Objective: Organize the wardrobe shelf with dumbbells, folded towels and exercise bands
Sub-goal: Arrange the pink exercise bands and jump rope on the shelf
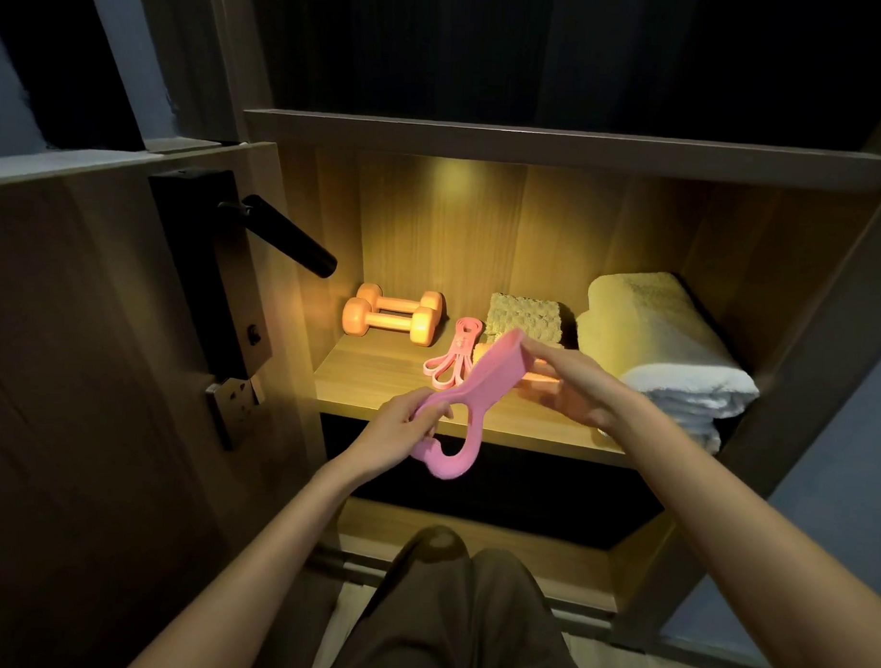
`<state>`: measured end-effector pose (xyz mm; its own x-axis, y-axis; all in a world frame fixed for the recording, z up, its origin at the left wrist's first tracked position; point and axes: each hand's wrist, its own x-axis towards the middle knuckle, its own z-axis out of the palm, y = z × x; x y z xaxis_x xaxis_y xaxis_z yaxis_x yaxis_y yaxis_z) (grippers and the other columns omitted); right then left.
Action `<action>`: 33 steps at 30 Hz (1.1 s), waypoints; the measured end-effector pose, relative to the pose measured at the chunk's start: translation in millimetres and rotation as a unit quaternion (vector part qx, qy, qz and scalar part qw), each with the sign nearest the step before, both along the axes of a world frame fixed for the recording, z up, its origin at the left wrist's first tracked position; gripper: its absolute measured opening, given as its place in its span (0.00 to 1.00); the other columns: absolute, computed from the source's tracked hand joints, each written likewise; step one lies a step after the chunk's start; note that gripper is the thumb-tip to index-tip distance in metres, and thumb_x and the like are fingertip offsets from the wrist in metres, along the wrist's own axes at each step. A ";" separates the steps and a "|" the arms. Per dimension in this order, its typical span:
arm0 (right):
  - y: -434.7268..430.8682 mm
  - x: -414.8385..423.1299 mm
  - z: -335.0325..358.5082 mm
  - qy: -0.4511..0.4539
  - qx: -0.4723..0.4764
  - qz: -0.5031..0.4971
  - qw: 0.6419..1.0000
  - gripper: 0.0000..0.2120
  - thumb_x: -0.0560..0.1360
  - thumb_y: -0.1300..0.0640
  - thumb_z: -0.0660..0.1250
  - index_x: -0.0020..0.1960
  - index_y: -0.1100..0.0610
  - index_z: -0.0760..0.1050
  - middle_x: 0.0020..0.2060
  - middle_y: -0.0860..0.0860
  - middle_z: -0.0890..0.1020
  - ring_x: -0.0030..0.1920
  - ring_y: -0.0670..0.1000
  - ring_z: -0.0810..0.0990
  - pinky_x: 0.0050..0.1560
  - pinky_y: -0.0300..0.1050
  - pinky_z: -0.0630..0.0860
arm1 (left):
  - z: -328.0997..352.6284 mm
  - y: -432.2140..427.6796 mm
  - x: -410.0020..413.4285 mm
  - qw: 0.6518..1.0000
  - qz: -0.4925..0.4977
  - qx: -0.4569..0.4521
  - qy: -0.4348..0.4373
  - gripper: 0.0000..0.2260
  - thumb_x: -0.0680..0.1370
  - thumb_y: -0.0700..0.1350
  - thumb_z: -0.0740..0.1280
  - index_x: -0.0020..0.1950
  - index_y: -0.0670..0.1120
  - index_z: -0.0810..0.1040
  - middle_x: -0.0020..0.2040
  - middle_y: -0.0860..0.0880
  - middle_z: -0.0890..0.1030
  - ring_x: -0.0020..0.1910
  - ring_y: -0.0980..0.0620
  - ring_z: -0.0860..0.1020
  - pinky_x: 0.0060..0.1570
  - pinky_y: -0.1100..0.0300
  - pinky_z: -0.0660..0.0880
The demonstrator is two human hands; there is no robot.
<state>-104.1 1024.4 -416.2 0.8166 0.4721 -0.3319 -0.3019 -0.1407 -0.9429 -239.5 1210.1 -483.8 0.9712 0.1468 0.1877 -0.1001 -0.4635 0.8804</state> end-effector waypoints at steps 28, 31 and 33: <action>33.9 -5.5 -11.0 -0.310 -0.076 0.249 0.914 0.07 0.74 0.60 0.71 0.51 0.55 0.80 0.41 0.49 0.84 0.33 0.45 0.81 0.35 0.34 0.77 | -36.4 -0.5 24.5 0.764 0.077 -0.629 0.121 0.21 0.74 0.51 0.68 0.63 0.42 0.74 0.56 0.41 0.81 0.54 0.45 0.80 0.45 0.51 0.80; 43.6 3.0 -22.7 -0.322 -0.109 0.242 0.909 0.06 0.73 0.61 0.72 0.49 0.54 0.81 0.41 0.48 0.84 0.33 0.44 0.81 0.34 0.34 0.77 | -39.6 12.7 33.2 0.726 0.106 -0.677 0.060 0.09 0.78 0.37 0.63 0.58 0.40 0.75 0.52 0.39 0.80 0.49 0.46 0.81 0.42 0.53 0.80; 50.7 11.7 -34.3 -0.320 -0.138 0.228 0.909 0.07 0.72 0.60 0.72 0.51 0.55 0.81 0.41 0.48 0.83 0.32 0.44 0.81 0.33 0.33 0.77 | -39.6 28.4 35.1 0.720 0.113 -0.683 0.048 0.08 0.78 0.33 0.61 0.55 0.39 0.76 0.51 0.39 0.81 0.47 0.45 0.83 0.39 0.53 0.81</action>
<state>-92.4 1075.1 -450.5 0.6244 0.7810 -0.0147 0.4449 -0.3711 -0.8151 -204.4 1238.5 -523.4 0.8920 0.2875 -0.3487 -0.0667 0.8469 0.5276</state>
